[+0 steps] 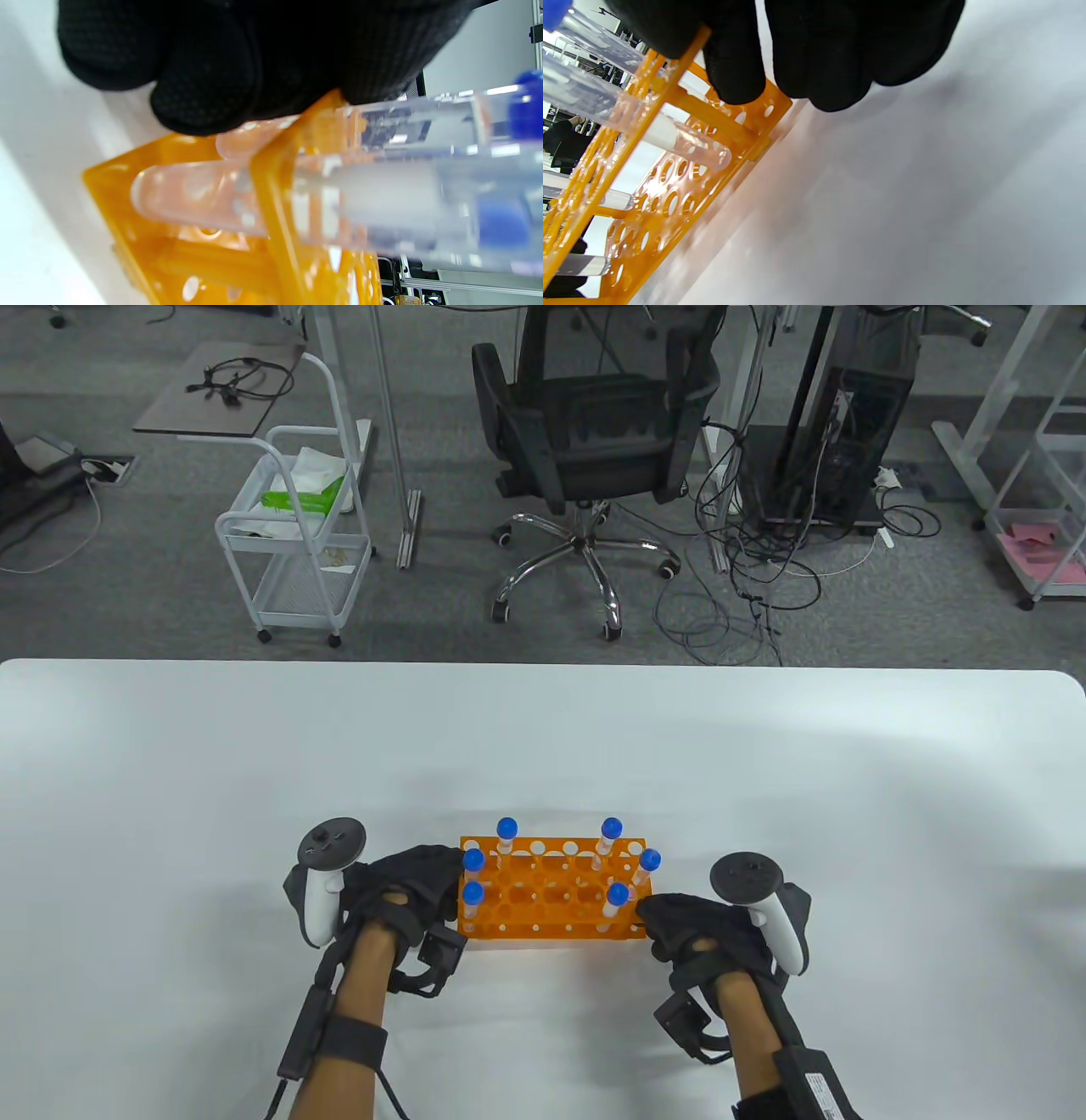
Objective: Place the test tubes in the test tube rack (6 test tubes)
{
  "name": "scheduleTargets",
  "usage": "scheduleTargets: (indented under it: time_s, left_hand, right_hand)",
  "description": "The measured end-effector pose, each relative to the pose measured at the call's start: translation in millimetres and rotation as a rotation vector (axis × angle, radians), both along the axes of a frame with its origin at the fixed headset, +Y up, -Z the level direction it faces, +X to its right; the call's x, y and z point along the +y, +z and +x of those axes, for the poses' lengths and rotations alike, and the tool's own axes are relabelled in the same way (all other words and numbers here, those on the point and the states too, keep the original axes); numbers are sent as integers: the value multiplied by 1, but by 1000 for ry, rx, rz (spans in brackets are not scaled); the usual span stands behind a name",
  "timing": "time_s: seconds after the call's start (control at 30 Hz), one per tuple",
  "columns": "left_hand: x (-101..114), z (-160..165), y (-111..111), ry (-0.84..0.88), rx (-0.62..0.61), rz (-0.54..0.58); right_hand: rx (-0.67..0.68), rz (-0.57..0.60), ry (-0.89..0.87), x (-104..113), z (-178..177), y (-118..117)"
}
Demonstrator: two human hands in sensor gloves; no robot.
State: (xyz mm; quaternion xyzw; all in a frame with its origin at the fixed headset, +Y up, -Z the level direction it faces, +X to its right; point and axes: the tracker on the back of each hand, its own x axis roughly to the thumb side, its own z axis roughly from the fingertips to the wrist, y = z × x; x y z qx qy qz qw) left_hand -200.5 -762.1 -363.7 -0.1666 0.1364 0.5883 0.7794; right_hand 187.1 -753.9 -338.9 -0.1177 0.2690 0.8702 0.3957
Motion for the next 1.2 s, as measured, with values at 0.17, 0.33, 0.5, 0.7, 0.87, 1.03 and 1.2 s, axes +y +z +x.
scheduleTargets:
  time_s: [0.17,0.33,0.5,0.7,0.87,1.03,1.2]
  left_hand:
    - [-3,1,0,-30,0,-12]
    - [-9,2,0,-65,-18,-43]
    - [-11,5,0,-91,-27,-46]
    - [-13,9,-2,-102,-42,-56]
    - [-15,10,-2,-130,-39,-66]
    - [-14,10,-1,-140,-32,-64]
    - [-1,-1,7,-176,74,-15]
  right_hand:
    - [0,-1,43,-2,-1,-1]
    - [-3,11,93,-2,-3,-2]
    - [-15,12,125,-4,-2,-3]
    - [-45,9,108,-6,4,-5]
    - [-42,12,126,-6,3,-5]
    - [-31,21,155,-5,2,-5]
    - [-43,79,165,5,7,-2]
